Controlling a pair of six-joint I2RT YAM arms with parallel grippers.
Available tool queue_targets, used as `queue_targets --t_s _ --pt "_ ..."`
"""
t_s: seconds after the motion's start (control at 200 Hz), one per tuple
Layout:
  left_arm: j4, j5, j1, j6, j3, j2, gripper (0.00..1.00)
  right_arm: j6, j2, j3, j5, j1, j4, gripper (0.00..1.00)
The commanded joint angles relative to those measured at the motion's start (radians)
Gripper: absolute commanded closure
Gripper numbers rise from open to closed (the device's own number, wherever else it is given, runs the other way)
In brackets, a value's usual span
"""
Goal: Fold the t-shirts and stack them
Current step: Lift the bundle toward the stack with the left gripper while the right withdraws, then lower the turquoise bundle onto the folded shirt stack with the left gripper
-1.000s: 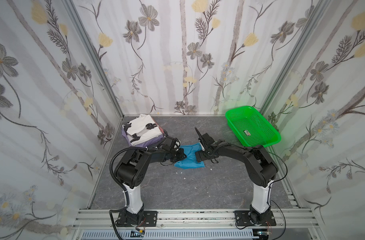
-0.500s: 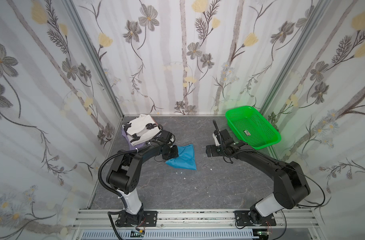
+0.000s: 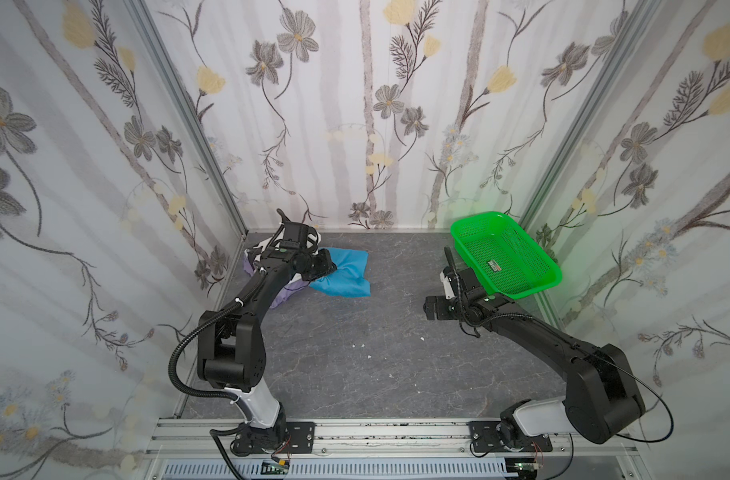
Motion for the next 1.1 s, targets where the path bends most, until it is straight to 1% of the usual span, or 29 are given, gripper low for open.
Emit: queue_targets --t_s 0.0,0.135,0.185,0.26,0.355,0.385,0.495,0.57,0.665,0.804,0.944,0.984,1.024,1.044,1.074,1.094 --pt "0.018 0.032 0.048 -0.012 0.092 0.027 1.0 -0.007 0.005 -0.015 -0.029 0.0 0.072 0.0" --pt "0.013 -0.005 0.113 0.011 0.227 0.112 1.0 -0.014 0.007 -0.035 -0.038 -0.004 0.087 0.0" --pt "0.036 0.007 0.144 -0.002 0.268 0.153 1.0 -0.016 0.005 -0.042 -0.039 -0.006 0.094 0.0" --pt "0.08 0.083 0.186 -0.026 0.354 0.226 1.0 -0.021 0.007 -0.051 -0.046 -0.012 0.101 0.0" --pt "0.021 0.043 0.21 0.02 0.509 0.319 1.0 -0.025 0.009 -0.062 -0.051 -0.019 0.108 0.0" --pt "0.004 0.045 0.22 0.027 0.551 0.346 1.0 -0.027 0.009 -0.063 -0.053 -0.021 0.107 0.0" --pt "0.007 0.074 0.274 0.006 0.609 0.413 1.0 -0.032 0.004 -0.073 -0.055 -0.03 0.113 0.0" --pt "0.021 0.076 0.296 0.002 0.589 0.428 1.0 -0.033 0.007 -0.076 -0.061 -0.037 0.117 0.0" --pt "0.041 0.077 0.304 0.006 0.523 0.428 1.0 -0.036 0.016 -0.073 -0.066 -0.038 0.117 0.0" --pt "0.101 0.071 0.316 -0.002 0.39 0.397 1.0 -0.039 0.021 -0.058 -0.075 -0.039 0.115 0.0" --pt "0.123 0.024 0.323 -0.013 0.281 0.346 1.0 -0.04 0.021 -0.058 -0.075 -0.038 0.112 0.0" --pt "0.128 0.018 0.329 -0.023 0.259 0.34 0.94 -0.041 0.021 -0.058 -0.075 -0.04 0.112 0.0" --pt "0.131 0.014 0.335 -0.035 0.242 0.336 0.84 -0.041 0.021 -0.058 -0.076 -0.039 0.111 0.0" --pt "0.134 0.016 0.339 -0.04 0.235 0.336 0.76 -0.04 0.02 -0.058 -0.078 -0.039 0.111 0.0" --pt "0.135 0.013 0.344 -0.046 0.23 0.335 0.6 -0.039 0.021 -0.06 -0.078 -0.038 0.11 0.0" --pt "0.135 0.009 0.347 -0.05 0.227 0.331 0.52 -0.039 0.02 -0.061 -0.08 -0.038 0.109 0.0"
